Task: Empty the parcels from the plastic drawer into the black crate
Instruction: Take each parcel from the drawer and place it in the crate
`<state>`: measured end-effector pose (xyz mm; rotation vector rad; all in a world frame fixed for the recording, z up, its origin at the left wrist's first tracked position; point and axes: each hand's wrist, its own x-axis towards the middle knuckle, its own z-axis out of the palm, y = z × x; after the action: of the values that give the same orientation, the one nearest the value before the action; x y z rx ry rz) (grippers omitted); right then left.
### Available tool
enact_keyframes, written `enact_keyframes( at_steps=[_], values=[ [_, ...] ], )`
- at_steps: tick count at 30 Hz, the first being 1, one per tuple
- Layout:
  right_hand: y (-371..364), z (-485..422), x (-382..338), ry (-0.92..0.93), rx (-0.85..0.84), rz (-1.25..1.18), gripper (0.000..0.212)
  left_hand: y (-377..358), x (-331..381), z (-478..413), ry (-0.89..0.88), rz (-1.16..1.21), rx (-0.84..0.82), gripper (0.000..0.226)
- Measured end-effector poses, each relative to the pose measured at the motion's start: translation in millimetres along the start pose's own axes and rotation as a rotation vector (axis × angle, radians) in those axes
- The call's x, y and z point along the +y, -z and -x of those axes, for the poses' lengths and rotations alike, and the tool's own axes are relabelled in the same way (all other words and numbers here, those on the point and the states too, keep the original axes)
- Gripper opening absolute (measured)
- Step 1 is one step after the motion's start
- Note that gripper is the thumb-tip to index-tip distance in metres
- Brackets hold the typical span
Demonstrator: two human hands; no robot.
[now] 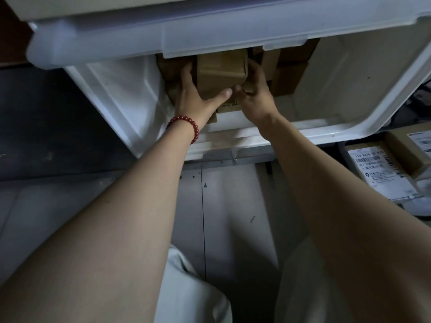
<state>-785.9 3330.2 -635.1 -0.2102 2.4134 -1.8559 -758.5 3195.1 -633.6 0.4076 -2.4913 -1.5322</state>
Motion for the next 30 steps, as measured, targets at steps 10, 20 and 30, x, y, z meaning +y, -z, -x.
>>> enact_keyframes(
  at_steps=[10, 20, 30],
  values=[
    [16, 48, -20, 0.040, -0.053, 0.046, 0.061, 16, 25, 50, 0.037, 0.033, 0.043, 0.088],
    [54, 142, -54, 0.224, -0.200, 0.071, 0.055, 60, 62, 151, 0.119, -0.009, -0.071, 0.121],
    [63, 199, -60, 0.124, -0.549, 0.045, 0.048, 76, 49, 210, 0.241, 0.208, 0.008, 0.100]
  ],
)
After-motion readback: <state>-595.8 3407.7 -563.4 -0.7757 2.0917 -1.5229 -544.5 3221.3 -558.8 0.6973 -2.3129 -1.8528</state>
